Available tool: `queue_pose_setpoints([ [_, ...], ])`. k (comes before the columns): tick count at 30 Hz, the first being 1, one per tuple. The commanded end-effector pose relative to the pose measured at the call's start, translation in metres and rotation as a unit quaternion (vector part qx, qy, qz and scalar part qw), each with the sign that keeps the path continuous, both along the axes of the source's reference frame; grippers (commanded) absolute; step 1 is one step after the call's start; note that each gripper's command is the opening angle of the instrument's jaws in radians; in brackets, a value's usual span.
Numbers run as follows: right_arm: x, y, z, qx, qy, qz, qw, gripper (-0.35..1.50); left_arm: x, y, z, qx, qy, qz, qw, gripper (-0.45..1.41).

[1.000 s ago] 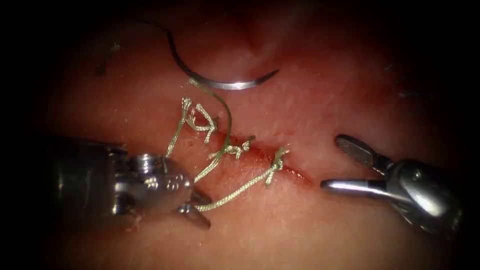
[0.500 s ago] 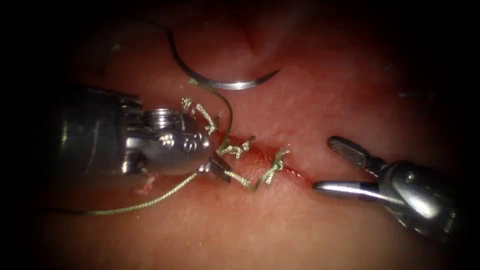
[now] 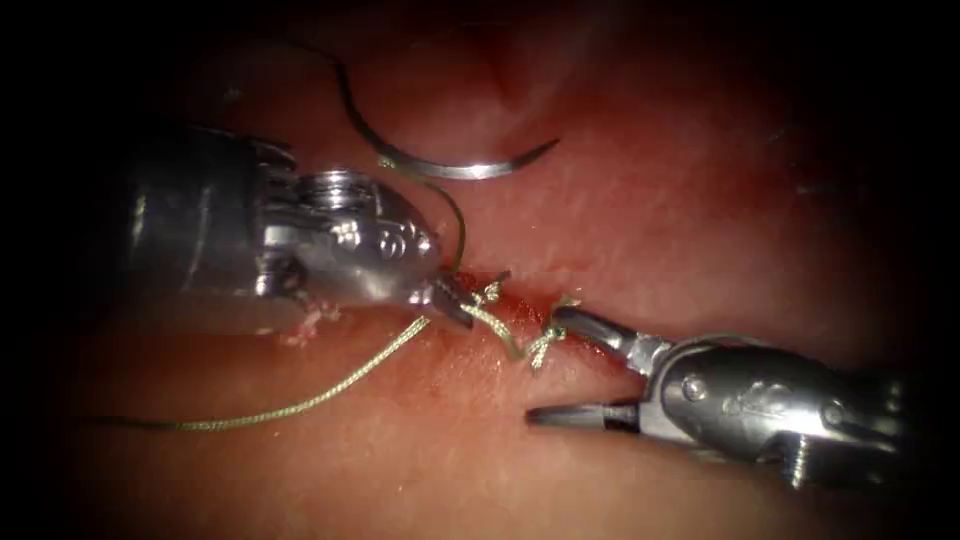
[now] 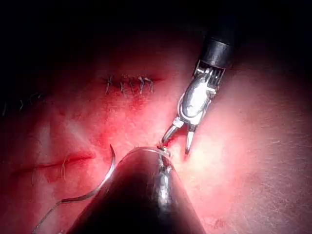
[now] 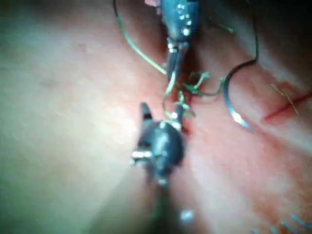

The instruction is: Wound Closure

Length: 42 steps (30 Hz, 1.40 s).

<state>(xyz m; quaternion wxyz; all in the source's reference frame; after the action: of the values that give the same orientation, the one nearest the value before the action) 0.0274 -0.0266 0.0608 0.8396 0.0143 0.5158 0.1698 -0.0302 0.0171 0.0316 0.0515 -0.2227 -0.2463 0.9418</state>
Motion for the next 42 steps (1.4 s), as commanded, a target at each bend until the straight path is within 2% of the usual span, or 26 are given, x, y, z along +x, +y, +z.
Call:
queue_pose_setpoints([
  [1,0.0011,0.0001,0.0003,0.0,-0.003,0.004,1.0,1.48,-0.0004,0.0,0.0002,0.0,-0.001,0.0,1.0,-0.45],
  [6,0.002,0.0003,0.0004,-0.005,-0.012,0.016,1.0,1.48,-0.0004,0.0001,-0.0012,-0.006,-0.001,0.0,1.0,-0.45],
  [10,0.0027,0.0008,0.0018,-0.015,-0.022,0.023,0.999,1.48,-0.0005,-0.0006,-0.0021,-0.008,-0.002,0.002,1.0,-0.45],
  [25,0.0072,0.0008,0.0042,-0.027,-0.031,0.019,0.999,1.48,-0.0011,-0.0013,-0.0024,-0.015,-0.003,0.006,1.0,-0.45],
  [32,0.0079,0.0008,0.0054,-0.034,-0.037,0.016,0.999,1.48,-0.0012,-0.0017,-0.0027,-0.015,-0.007,0.009,1.0,-0.45],
  [34,0.0079,0.0007,0.0055,-0.037,-0.038,0.014,0.998,1.43,-0.0013,-0.0018,-0.0029,-0.014,-0.007,0.01,1.0,-0.45],
  [35,0.0079,0.0007,0.0055,-0.036,-0.036,0.01,0.999,1.38,-0.0013,-0.0018,-0.0029,-0.014,-0.007,0.01,1.0,-0.45],
  [37,0.008,0.0005,0.0056,-0.023,-0.028,-0.02,0.999,0.84,-0.0013,-0.002,-0.003,-0.014,-0.009,0.012,1.0,-0.45],
  [38,0.0079,0.0003,0.0056,-0.017,-0.026,-0.033,0.999,0.39,-0.0014,-0.002,-0.0031,-0.014,-0.008,0.013,1.0,-0.45],
  [39,0.008,0.0002,0.0056,-0.015,-0.028,-0.039,0.999,-0.25,-0.0014,-0.0021,-0.0031,-0.014,-0.008,0.013,1.0,-0.45],
  [40,0.008,0.0001,0.0056,-0.019,-0.025,-0.048,0.998,-0.35,-0.0014,-0.0022,-0.0032,-0.016,-0.009,0.015,1.0,-0.45],
  [42,0.008,0.0001,0.0054,-0.018,-0.026,-0.049,0.998,-0.35,-0.0015,-0.0022,-0.0033,-0.014,-0.01,0.015,1.0,-0.45],
])
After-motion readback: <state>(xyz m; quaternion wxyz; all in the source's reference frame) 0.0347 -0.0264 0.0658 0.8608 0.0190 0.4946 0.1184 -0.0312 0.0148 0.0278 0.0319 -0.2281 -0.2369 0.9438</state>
